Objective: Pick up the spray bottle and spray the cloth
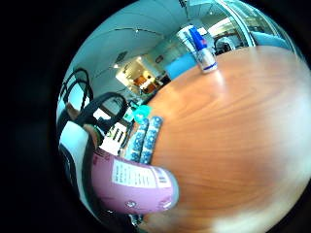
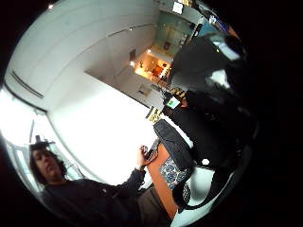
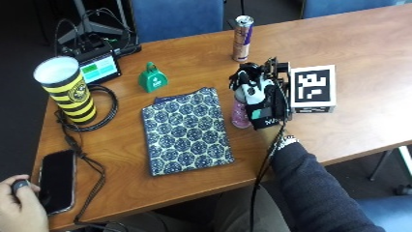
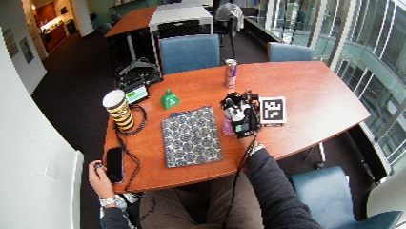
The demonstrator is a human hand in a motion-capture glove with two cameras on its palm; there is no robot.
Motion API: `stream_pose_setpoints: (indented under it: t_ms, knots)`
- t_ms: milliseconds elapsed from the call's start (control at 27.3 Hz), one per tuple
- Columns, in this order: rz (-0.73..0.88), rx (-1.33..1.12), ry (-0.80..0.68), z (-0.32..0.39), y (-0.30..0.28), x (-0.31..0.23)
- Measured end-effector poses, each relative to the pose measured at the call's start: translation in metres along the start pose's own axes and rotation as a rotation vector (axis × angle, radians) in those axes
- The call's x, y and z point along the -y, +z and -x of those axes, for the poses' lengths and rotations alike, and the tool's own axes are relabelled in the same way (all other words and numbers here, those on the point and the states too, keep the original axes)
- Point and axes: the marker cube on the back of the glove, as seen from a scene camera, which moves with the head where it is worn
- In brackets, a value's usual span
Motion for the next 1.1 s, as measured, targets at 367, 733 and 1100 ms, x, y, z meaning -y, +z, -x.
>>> stream_pose_setpoints:
  t_ms: [367,733,1100]
  knots:
    - [-0.001,-0.017,-0.015,0.000,0.000,0.000]
    - [0.225,-0.086,-0.014,0.012,0.009,-0.006]
    - [0.570,-0.257,-0.136,0.066,0.016,0.037]
